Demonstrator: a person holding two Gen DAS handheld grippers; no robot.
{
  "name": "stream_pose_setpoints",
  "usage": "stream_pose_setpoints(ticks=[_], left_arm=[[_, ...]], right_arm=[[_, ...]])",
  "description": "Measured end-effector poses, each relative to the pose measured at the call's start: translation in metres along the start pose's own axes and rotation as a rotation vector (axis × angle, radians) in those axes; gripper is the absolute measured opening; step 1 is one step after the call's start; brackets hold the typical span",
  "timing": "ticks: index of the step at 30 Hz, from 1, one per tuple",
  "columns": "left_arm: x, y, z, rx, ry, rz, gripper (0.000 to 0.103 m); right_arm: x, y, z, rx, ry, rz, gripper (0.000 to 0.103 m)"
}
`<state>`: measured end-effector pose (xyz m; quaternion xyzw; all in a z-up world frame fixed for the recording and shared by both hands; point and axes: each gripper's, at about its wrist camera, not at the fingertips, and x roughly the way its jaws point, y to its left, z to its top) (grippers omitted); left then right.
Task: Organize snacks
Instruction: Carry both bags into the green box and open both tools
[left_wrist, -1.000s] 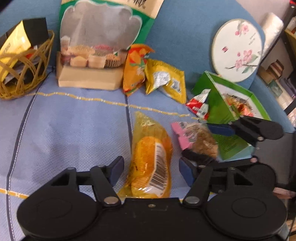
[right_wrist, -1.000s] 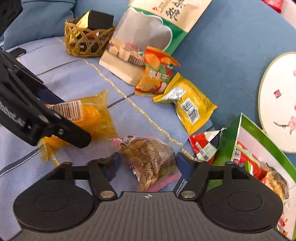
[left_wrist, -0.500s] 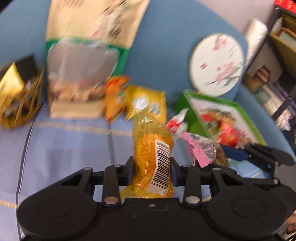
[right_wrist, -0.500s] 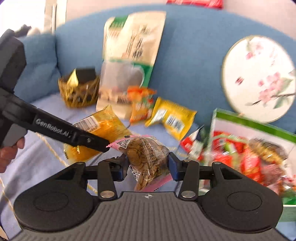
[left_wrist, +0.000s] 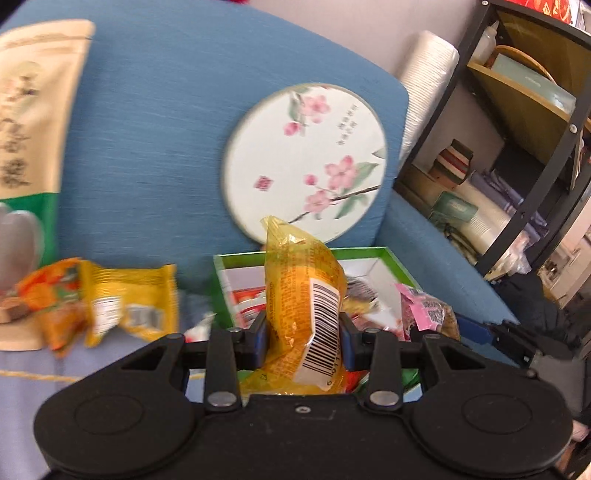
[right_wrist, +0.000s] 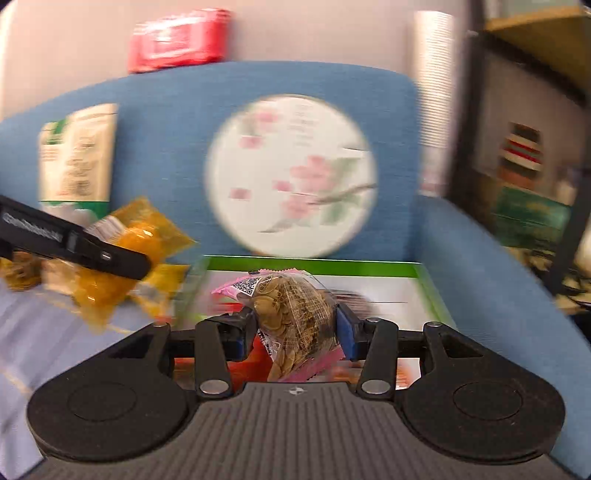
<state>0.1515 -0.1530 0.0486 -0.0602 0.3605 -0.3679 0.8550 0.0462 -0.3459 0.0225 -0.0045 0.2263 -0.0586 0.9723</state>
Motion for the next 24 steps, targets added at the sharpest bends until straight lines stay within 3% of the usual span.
stream_pose_setpoints(ticks=[4,8,10,11,12,13,17,24], left_arm=[[0.029,-0.012,0.005,0.013,0.01,-0.009,0.047],[0.054,-0.02,0.006,0.024,0.019,-0.018,0.049],[0.062,-0.022,0.003,0.04,0.018,-0.018,0.063],[0.066,-0.022,0.002,0.05,0.015,-0.014,0.1],[0.066,-0.021,0.0,0.055,0.011,-0.004,0.103],[0.063,-0.019,-0.003,0.054,-0.005,0.016,0.103],[0.043,-0.006,-0.009,0.051,-0.048,0.05,0.103],[-0.003,0.044,-0.018,-0.054,-0.084,0.177,0.103]], right_arm=[[0.01,-0.027,-0.008,-0.001,0.008,-0.103,0.077],[0.024,-0.044,-0.014,0.019,0.012,-0.14,0.078],[0.034,-0.048,-0.018,0.031,0.014,-0.142,0.08],[0.04,-0.048,-0.02,0.036,0.014,-0.134,0.083],[0.044,-0.046,-0.023,0.035,0.015,-0.125,0.089],[0.044,-0.042,-0.027,0.027,0.02,-0.122,0.103],[0.039,-0.025,-0.034,-0.025,-0.009,-0.159,0.103],[0.013,0.004,-0.018,-0.033,-0.071,-0.097,0.103]])
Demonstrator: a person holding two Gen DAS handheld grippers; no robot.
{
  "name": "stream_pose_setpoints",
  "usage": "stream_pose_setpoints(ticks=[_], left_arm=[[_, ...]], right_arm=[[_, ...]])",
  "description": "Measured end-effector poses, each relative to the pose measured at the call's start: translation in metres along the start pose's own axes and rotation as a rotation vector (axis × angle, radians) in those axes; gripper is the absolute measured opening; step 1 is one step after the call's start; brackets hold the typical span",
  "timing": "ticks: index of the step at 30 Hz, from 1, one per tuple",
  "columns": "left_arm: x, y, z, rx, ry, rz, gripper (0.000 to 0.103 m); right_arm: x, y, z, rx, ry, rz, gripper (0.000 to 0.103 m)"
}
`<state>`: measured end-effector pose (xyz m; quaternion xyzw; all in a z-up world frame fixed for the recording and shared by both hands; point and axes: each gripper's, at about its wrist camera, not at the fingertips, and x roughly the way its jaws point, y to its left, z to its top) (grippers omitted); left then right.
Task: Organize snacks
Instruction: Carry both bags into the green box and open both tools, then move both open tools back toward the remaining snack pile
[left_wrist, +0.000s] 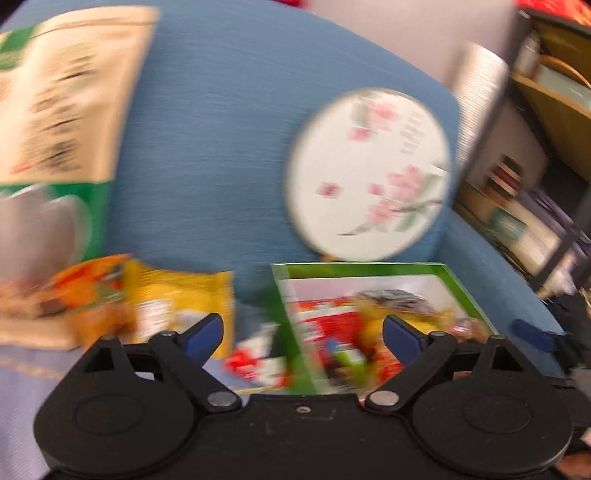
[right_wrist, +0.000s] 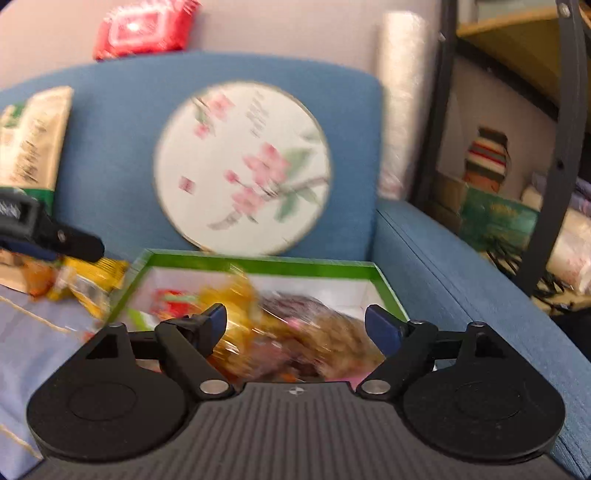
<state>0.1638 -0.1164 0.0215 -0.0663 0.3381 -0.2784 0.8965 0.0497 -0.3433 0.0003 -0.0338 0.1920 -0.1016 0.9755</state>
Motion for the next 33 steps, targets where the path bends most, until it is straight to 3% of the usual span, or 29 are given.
stream_pose_setpoints(ticks=[6,11,16,25,29,33], left_arm=[[-0.018,0.065,-0.011,-0.15,0.031,0.129,0.103],[-0.029,0.094,-0.016,-0.177,0.017,0.177,0.103],[-0.021,0.109,-0.012,-0.207,0.03,0.153,0.103],[0.023,0.097,-0.002,-0.211,0.076,0.088,0.103],[0.016,0.096,-0.006,-0.177,0.019,0.17,0.103],[0.011,0.116,-0.003,-0.225,-0.025,0.232,0.103]], right_arm=[[-0.024,0.042,0.013,0.01,-0.022,0.214,0.103],[-0.019,0.088,0.018,-0.041,0.024,0.372,0.103],[-0.006,0.117,0.018,-0.049,0.075,0.417,0.103],[0.012,0.134,0.013,-0.068,0.126,0.436,0.096],[0.025,0.142,0.015,-0.106,0.136,0.423,0.094],[0.033,0.15,0.02,-0.092,0.128,0.445,0.094]])
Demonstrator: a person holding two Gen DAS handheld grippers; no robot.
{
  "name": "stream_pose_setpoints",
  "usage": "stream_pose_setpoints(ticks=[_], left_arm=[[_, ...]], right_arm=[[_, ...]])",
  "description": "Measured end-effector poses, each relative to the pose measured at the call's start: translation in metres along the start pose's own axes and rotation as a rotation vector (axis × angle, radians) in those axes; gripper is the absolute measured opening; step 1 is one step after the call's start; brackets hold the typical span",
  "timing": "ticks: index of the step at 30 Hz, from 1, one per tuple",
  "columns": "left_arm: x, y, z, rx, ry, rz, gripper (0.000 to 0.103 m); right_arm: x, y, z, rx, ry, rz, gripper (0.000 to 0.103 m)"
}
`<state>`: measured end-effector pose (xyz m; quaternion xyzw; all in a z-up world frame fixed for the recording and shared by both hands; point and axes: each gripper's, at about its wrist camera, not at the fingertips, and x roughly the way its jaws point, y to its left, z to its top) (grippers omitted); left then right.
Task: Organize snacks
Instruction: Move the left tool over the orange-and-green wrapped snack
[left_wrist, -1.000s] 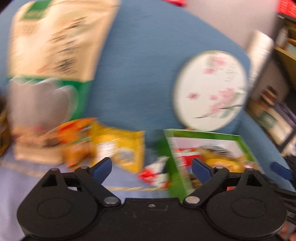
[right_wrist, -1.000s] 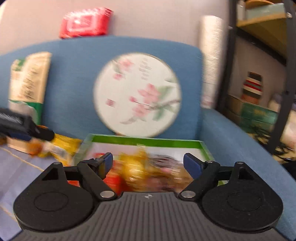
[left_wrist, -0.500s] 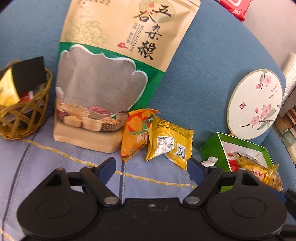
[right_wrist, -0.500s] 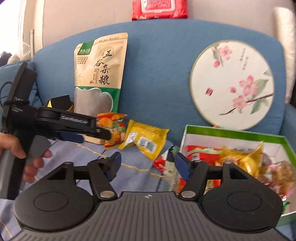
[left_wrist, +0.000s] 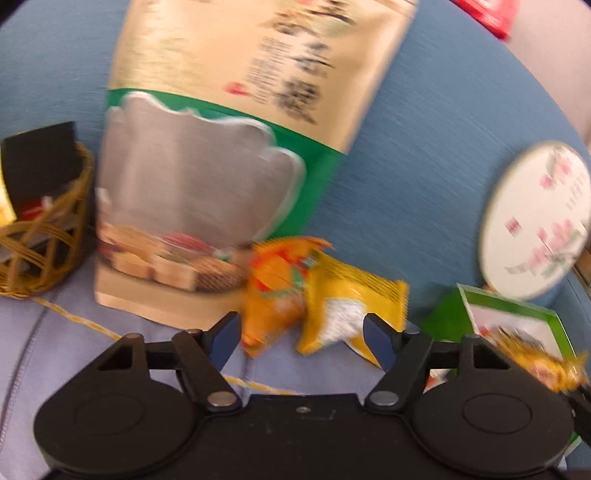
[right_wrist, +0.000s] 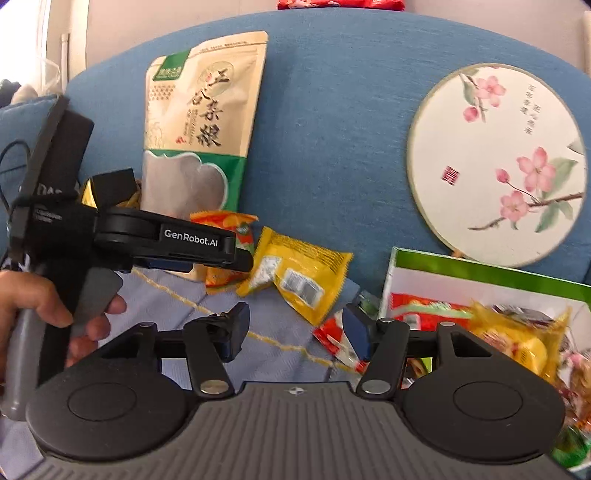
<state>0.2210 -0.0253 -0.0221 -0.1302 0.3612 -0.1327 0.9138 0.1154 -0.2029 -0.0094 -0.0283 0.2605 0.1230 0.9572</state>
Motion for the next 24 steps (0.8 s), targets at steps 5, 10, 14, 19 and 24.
stream_pose_setpoints(ticks=[5,10,14,19,24], left_arm=[[0.009,0.014,0.017,-0.03,0.001,-0.008,0.087],[0.025,0.004,0.018,0.065,0.055,-0.006,0.007],[0.017,0.019,0.007,0.037,0.109,-0.063,0.003],[-0.016,0.044,-0.021,-0.05,0.208,-0.152,0.001],[-0.053,0.05,-0.047,-0.004,0.164,-0.115,0.057]], right_arm=[[0.005,0.011,-0.001,-0.001,0.0,0.039,0.094],[0.006,0.018,-0.011,0.003,0.032,0.062,0.094],[-0.002,0.022,-0.02,0.002,0.048,0.078,0.094],[-0.01,0.028,-0.033,0.033,0.068,0.108,0.094],[-0.015,0.039,-0.044,0.046,0.082,0.14,0.094]])
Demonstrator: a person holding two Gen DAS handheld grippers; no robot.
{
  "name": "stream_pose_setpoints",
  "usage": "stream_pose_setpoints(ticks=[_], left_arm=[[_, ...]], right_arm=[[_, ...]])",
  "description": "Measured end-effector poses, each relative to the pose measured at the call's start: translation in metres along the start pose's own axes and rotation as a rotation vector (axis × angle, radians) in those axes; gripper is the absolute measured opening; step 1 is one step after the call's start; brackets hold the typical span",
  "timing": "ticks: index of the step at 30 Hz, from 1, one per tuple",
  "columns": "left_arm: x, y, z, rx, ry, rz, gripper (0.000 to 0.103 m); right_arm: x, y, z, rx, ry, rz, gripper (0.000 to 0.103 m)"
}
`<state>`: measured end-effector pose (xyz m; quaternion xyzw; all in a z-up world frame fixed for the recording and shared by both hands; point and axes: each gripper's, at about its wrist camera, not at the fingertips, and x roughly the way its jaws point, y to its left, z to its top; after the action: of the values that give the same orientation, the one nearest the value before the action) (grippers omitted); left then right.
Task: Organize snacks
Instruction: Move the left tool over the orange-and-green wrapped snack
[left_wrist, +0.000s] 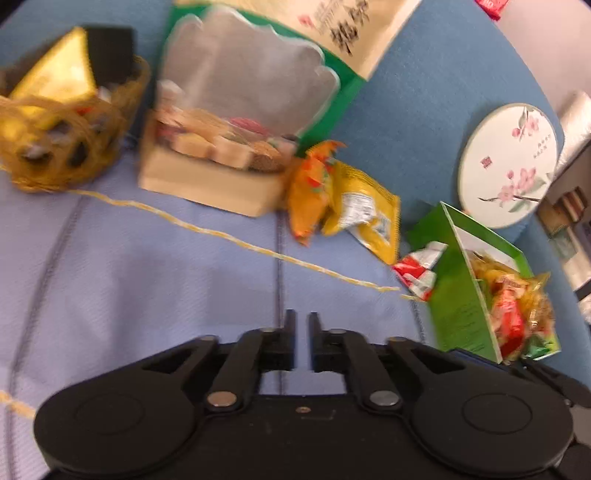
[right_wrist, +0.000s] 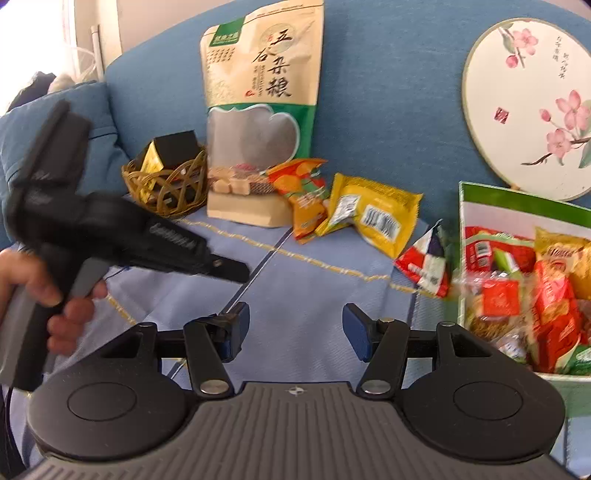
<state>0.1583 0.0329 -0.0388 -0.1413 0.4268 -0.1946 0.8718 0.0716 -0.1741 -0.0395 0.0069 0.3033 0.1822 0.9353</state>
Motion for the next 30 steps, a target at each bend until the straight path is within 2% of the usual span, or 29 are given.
stream_pose_setpoints(ticks=[1,2,5,9,13,15,17,18,19,20,22,24,30], left_arm=[[0.0,-0.001,0.002,0.001,-0.028,0.014,0.077],[0.0,-0.003,0.007,-0.007,-0.057,0.024,0.103],[0.001,-0.008,0.027,-0.036,-0.143,0.046,0.103],[0.02,-0.017,0.052,-0.065,-0.185,0.067,0.103],[0.05,-0.027,0.07,-0.048,-0.18,0.123,0.103],[0.053,-0.029,0.071,-0.072,-0.182,0.114,0.103],[0.06,-0.035,0.072,-0.052,-0.168,0.099,0.103],[0.064,-0.038,0.072,-0.035,-0.154,0.102,0.102],[0.07,-0.04,0.073,-0.024,-0.127,0.115,0.09],[0.076,-0.042,0.073,-0.027,-0.099,0.133,0.072],[0.083,-0.038,0.073,-0.066,-0.065,0.128,0.049],[0.084,-0.034,0.074,-0.086,-0.06,0.102,0.039],[0.048,-0.016,0.061,-0.127,-0.032,-0.018,0.038]], right_arm=[[0.002,0.002,0.0,0.003,0.007,0.003,0.094],[0.003,0.003,0.001,0.006,0.012,-0.001,0.094],[0.0,0.007,0.004,0.012,-0.009,0.001,0.095],[-0.001,0.006,0.002,-0.002,-0.001,-0.013,0.095],[0.004,-0.004,-0.004,0.024,0.017,-0.021,0.095],[0.01,-0.008,-0.007,0.035,0.034,-0.027,0.095],[0.014,-0.01,-0.009,0.053,0.045,-0.028,0.095],[0.015,-0.01,-0.009,0.059,0.051,-0.024,0.095],[0.016,-0.009,-0.009,0.063,0.055,-0.02,0.095],[0.016,-0.008,-0.009,0.061,0.053,-0.015,0.095],[0.014,-0.005,-0.008,0.051,0.052,-0.007,0.095],[0.011,-0.003,-0.008,0.039,0.051,-0.007,0.095],[-0.001,0.0,-0.003,0.013,0.035,-0.015,0.095]])
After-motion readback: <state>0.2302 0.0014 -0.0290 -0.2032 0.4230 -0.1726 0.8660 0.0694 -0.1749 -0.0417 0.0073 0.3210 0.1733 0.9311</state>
